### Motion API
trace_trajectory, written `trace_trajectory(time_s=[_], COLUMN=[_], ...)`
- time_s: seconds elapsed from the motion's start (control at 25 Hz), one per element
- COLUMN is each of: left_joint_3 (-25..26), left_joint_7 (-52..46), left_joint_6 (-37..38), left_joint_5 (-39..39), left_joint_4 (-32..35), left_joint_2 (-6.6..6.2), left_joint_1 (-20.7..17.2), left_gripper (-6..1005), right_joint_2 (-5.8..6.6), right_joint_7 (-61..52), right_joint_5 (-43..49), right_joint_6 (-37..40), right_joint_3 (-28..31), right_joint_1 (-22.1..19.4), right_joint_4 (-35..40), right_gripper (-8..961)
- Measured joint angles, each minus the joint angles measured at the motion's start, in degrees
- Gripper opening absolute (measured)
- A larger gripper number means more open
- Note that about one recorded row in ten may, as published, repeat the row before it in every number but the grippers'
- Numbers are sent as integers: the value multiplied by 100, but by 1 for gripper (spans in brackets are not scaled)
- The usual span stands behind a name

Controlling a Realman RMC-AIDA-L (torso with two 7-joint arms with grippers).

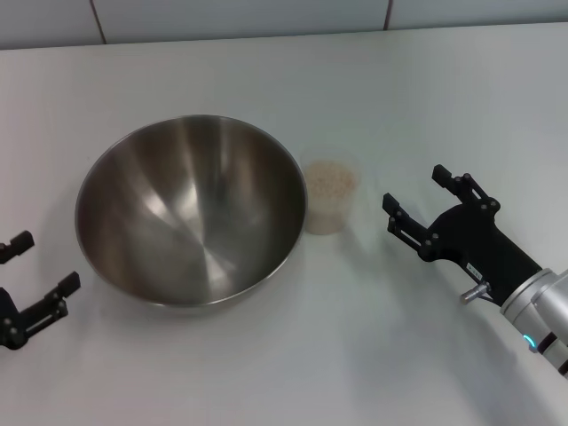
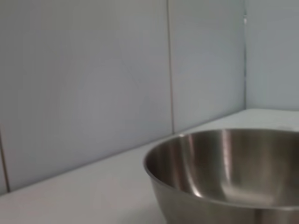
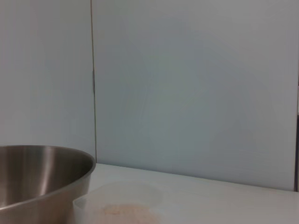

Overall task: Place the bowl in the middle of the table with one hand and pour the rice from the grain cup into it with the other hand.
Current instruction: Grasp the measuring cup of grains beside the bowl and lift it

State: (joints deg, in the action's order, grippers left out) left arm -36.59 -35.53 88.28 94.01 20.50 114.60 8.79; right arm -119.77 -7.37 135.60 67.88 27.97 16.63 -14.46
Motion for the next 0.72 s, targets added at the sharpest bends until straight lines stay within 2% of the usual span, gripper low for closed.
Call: trace_trajectory(time_s=[0.72], left_joint_3=[-8], left_joint_7=[-126], left_joint_6=[72], left_joint_5=[117], left_joint_4=[-28], left_joint_2=[-71], left_joint_1=[-95], left_gripper=[802], right_joint_2=[-2], right_joint_7=[-4], right_joint_5=[0], right_joint_6=[-514], right_joint_3=[153], right_joint_1=[296], right_joint_4=[-127], right_gripper=[826])
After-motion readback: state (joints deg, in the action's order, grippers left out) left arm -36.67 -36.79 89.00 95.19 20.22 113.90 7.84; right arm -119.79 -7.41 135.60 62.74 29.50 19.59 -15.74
